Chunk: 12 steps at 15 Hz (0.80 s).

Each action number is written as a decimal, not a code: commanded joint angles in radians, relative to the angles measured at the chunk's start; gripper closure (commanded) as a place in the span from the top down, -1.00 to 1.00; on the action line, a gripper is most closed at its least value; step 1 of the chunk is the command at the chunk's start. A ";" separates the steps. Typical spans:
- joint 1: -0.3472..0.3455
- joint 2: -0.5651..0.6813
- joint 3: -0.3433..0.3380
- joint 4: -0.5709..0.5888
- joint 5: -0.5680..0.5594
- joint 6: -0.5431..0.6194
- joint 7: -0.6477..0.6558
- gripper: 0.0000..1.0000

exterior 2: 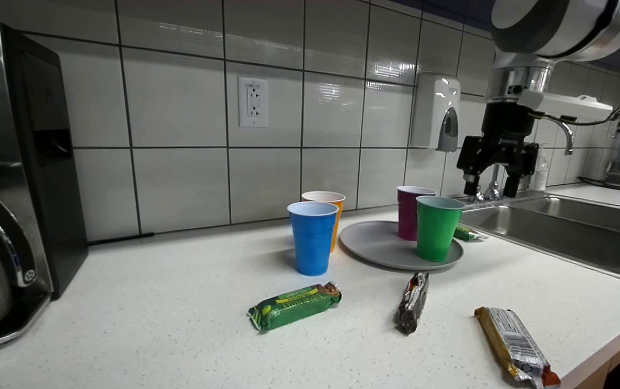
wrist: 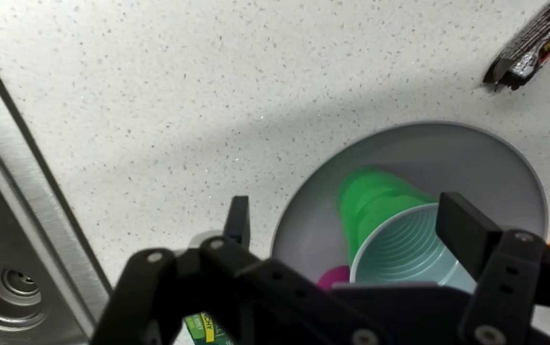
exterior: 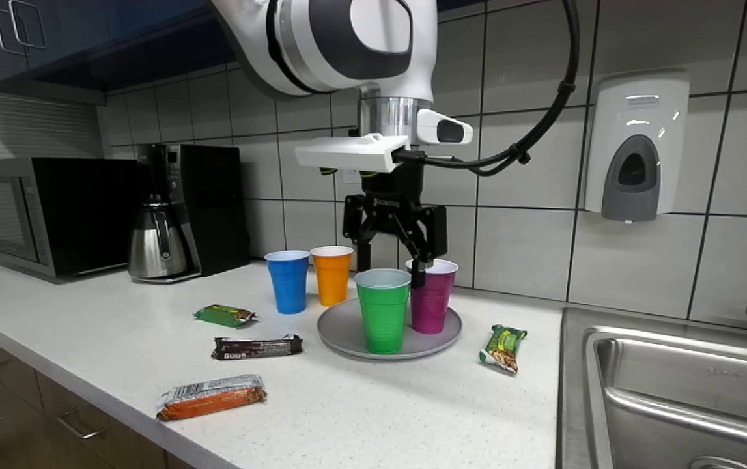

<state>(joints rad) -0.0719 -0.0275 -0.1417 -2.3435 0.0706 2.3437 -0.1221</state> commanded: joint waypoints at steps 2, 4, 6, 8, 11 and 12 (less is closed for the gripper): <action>-0.017 0.043 0.007 0.033 0.020 0.019 -0.033 1.00; -0.017 0.060 0.009 0.047 0.021 0.023 -0.034 1.00; -0.017 0.076 0.012 0.065 0.022 0.026 -0.033 1.00; -0.016 0.094 0.014 0.085 0.020 0.026 -0.031 1.00; -0.015 0.122 0.020 0.112 0.017 0.025 -0.028 1.00; -0.015 0.130 0.022 0.120 0.016 0.025 -0.026 1.00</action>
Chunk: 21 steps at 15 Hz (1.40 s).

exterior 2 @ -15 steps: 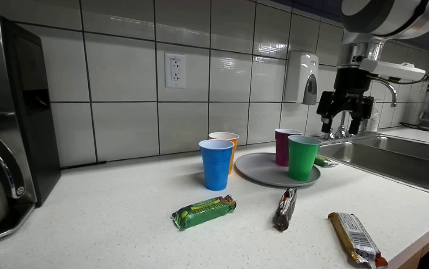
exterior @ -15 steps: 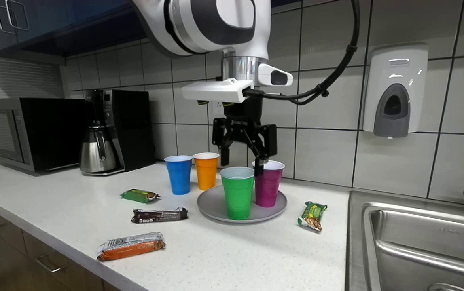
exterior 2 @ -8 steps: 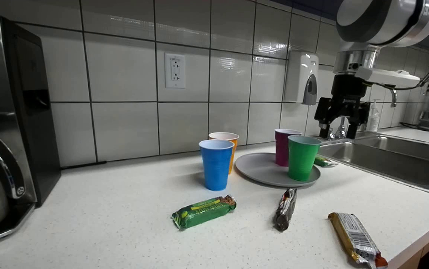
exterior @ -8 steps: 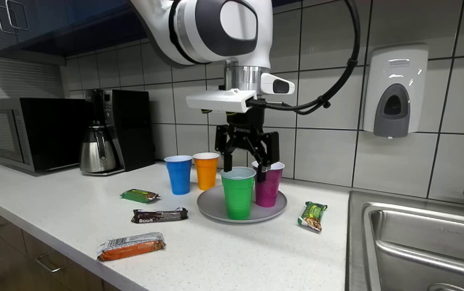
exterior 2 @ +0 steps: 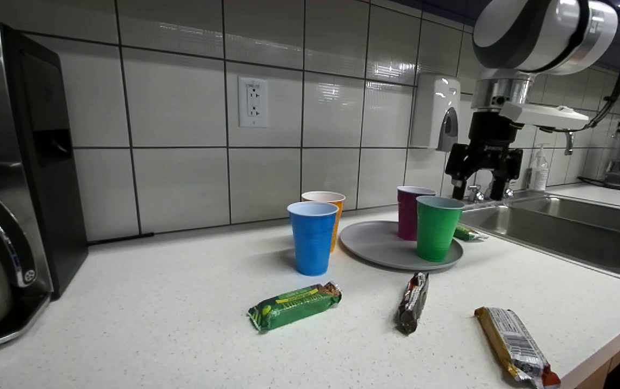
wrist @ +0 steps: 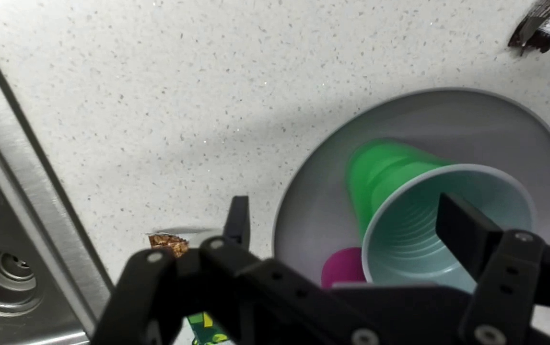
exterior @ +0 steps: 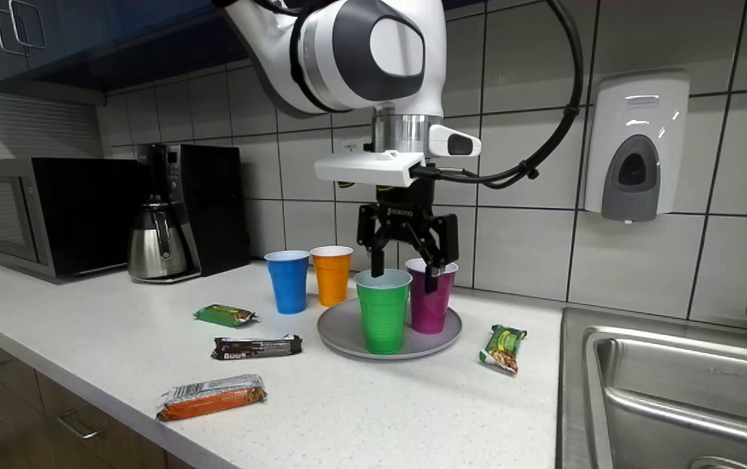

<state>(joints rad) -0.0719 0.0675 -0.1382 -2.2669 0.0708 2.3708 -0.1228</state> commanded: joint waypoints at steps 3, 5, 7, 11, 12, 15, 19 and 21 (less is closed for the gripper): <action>-0.016 0.061 0.024 0.063 0.019 -0.005 -0.024 1.00; -0.017 0.076 0.029 0.075 0.021 -0.005 -0.023 1.00; -0.016 0.089 0.033 0.085 0.019 -0.007 -0.020 1.00; -0.017 0.109 0.040 0.100 0.020 -0.007 -0.016 1.00; -0.017 0.114 0.042 0.103 0.020 -0.007 -0.015 0.50; -0.018 0.123 0.044 0.109 0.020 -0.007 -0.014 0.16; -0.017 0.131 0.045 0.114 0.016 -0.008 -0.011 -0.47; -0.017 0.131 0.046 0.114 0.016 -0.009 -0.011 -0.77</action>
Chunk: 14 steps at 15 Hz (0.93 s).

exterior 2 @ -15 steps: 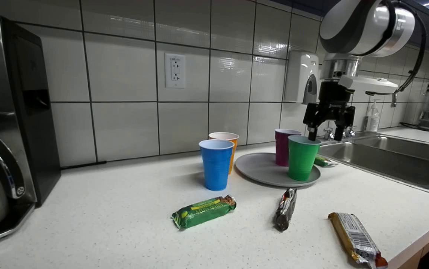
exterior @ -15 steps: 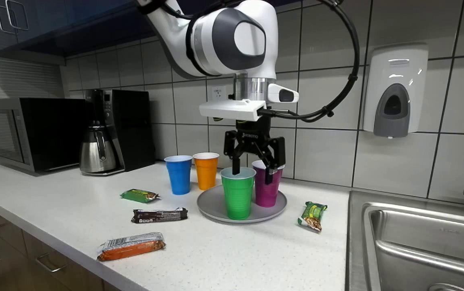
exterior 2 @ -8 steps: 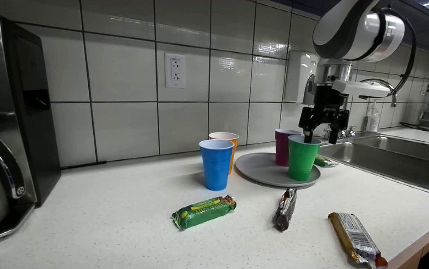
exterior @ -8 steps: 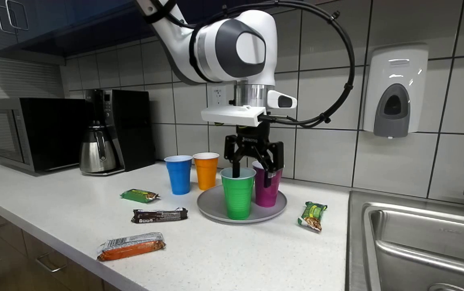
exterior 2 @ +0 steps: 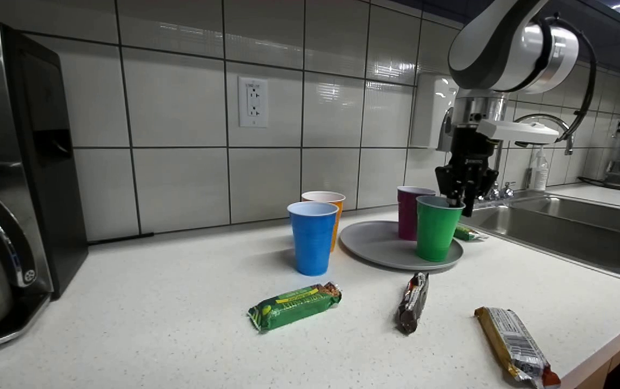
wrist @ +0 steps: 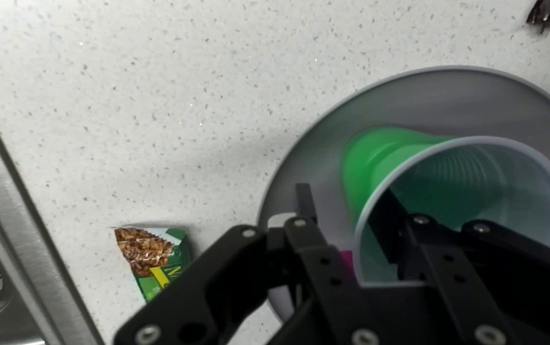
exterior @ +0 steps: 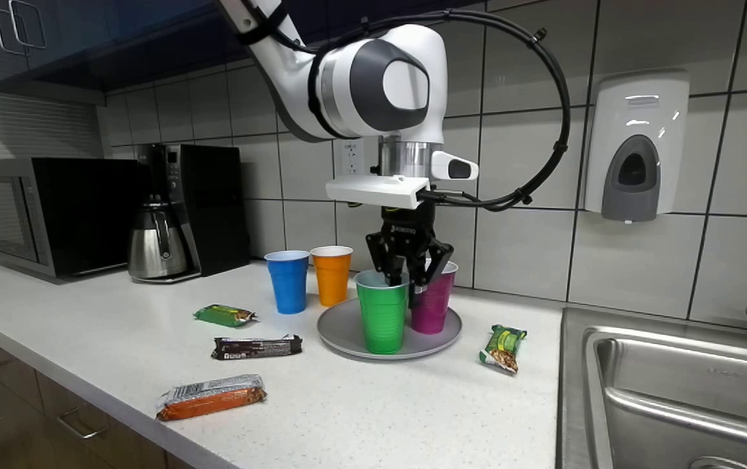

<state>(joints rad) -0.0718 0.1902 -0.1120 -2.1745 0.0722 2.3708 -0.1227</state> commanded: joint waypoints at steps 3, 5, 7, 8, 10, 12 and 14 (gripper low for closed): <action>-0.016 0.005 0.021 0.020 0.013 -0.009 -0.009 -1.00; -0.014 0.002 0.025 0.024 0.013 -0.010 -0.008 -1.00; -0.012 -0.004 0.028 0.020 0.011 -0.009 -0.006 -0.98; -0.010 -0.008 0.029 0.016 0.008 -0.008 -0.004 -0.98; -0.009 -0.017 0.032 0.007 0.009 -0.004 -0.004 -0.98; -0.012 -0.031 0.034 -0.004 0.016 -0.001 -0.005 -0.98; -0.013 -0.044 0.034 -0.016 0.019 0.001 -0.007 -0.98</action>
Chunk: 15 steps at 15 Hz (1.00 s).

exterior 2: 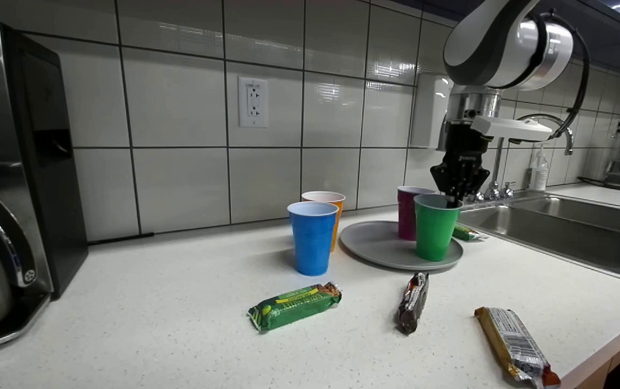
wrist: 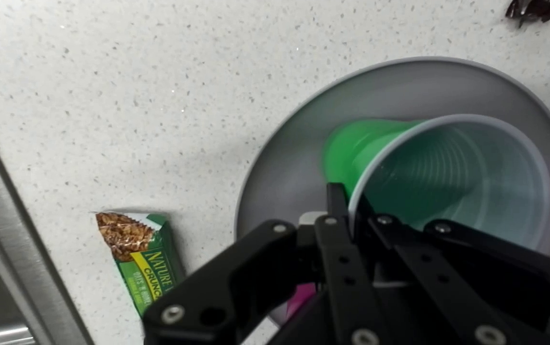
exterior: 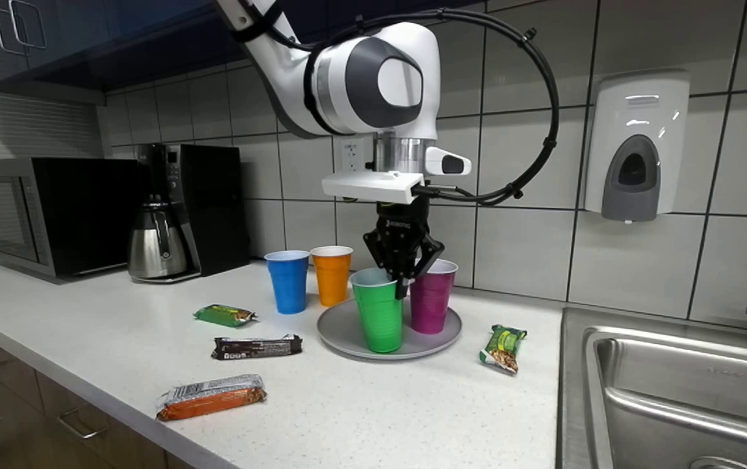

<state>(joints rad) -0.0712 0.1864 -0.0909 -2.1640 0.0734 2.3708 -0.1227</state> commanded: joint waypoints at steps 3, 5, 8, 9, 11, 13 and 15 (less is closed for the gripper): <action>-0.013 -0.065 0.012 -0.047 0.016 0.003 -0.008 -0.98; -0.014 -0.087 0.010 -0.064 0.016 0.003 -0.008 -0.98; -0.015 -0.123 0.005 -0.094 0.011 0.002 -0.005 -0.98; -0.015 -0.136 0.003 -0.107 0.009 0.002 -0.003 -0.98; -0.016 -0.163 -0.002 -0.133 0.006 0.001 0.000 -0.98; -0.019 -0.190 -0.006 -0.156 0.003 -0.001 0.004 -0.98; -0.020 -0.218 -0.014 -0.182 -0.002 -0.001 0.010 -0.98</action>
<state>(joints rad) -0.0777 0.0440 -0.1027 -2.2842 0.0739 2.3707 -0.1219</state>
